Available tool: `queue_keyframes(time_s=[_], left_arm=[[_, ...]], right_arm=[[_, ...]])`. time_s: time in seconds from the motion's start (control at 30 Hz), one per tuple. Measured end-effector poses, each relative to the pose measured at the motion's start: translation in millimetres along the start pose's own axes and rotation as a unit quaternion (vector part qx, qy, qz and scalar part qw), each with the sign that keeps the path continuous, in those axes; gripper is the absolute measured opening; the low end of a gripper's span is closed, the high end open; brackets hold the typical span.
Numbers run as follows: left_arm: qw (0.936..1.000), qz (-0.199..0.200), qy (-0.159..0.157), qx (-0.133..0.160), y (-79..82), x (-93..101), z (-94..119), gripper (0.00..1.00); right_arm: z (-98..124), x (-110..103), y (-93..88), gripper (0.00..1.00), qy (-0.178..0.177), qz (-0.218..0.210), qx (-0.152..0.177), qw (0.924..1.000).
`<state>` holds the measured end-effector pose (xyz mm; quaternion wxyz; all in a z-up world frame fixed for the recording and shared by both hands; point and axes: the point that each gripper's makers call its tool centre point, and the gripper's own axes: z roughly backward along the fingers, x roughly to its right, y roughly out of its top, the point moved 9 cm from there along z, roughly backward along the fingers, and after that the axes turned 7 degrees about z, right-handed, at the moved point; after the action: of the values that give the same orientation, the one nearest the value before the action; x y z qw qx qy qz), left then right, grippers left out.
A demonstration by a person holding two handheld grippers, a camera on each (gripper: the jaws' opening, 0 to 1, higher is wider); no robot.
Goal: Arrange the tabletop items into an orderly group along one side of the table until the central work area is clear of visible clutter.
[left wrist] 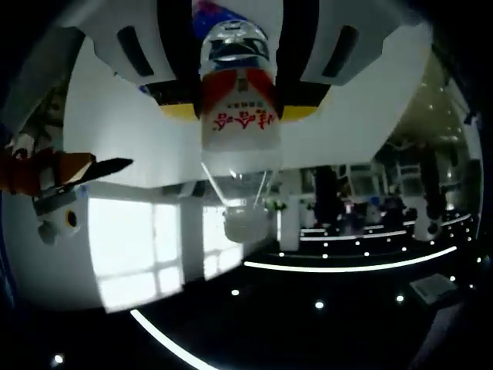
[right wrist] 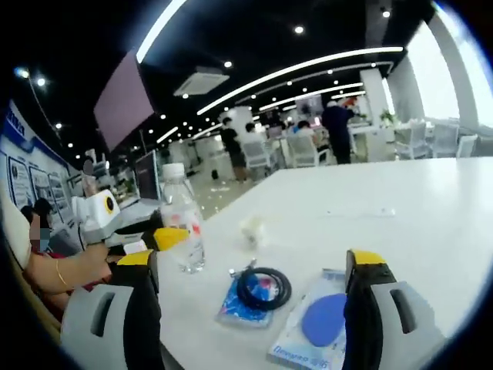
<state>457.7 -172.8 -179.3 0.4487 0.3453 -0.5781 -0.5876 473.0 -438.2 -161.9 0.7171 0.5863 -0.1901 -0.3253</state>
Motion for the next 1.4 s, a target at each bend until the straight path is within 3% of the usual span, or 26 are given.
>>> queue_keyframes(time_s=[0.3,0.8,1.4], left_arm=[[0.9988,0.022,0.041,0.018,-1.9,-41.4,-10.8,0.34],[0.9952,0.01,0.095,0.025,-12.7,-108.1,-39.9,0.34],[0.9893,0.031,0.142,0.018,-52.1,-175.4,-89.1,0.34]], right_arm=[[5.3,12.2,-14.4,1.0,-0.026,-0.002,-0.026,0.9993],[1.1,19.2,-41.1,1.0,-0.056,-0.005,-0.067,0.9962],[-4.6,43.6,-80.6,1.0,-0.097,-0.056,-0.114,0.9872]])
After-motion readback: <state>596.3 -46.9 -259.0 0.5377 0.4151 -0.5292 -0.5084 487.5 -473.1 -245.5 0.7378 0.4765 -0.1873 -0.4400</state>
